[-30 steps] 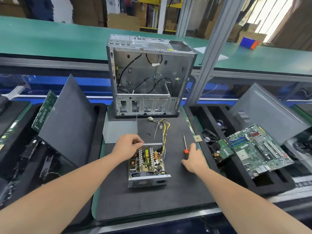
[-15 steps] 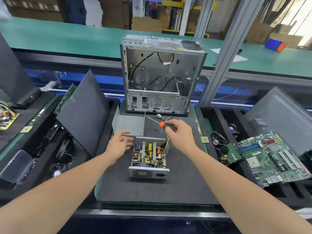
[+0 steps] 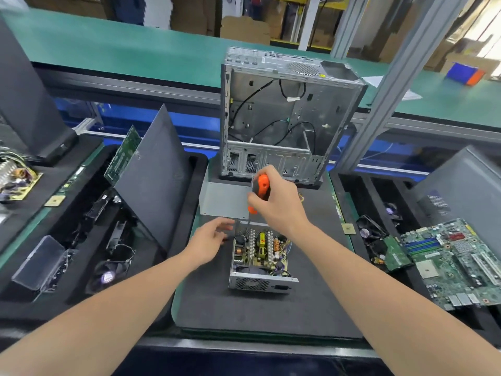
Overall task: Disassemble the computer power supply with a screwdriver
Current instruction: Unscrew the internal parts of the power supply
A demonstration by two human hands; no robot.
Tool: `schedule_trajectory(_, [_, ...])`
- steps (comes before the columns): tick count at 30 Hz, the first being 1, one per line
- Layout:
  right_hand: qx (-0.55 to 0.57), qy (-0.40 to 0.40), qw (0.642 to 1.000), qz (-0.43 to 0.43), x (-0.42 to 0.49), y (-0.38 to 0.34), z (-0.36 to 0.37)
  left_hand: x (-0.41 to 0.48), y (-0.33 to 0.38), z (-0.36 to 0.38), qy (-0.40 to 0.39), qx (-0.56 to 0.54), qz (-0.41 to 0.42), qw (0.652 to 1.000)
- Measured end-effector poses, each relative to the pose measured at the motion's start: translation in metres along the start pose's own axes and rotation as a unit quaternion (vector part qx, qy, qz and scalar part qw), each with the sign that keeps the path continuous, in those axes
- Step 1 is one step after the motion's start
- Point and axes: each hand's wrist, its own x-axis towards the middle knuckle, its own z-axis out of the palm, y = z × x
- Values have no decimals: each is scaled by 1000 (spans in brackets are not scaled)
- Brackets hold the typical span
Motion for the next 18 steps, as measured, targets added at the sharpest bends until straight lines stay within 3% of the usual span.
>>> schedule_trajectory(7, [-27,-12,1000,6,13,-9,23,20,-17,-1,-62,95,41,993])
schedule_trajectory(18, [-59,-12,998,33,15,-10,33,40,-26,-5,-121,124,98,980])
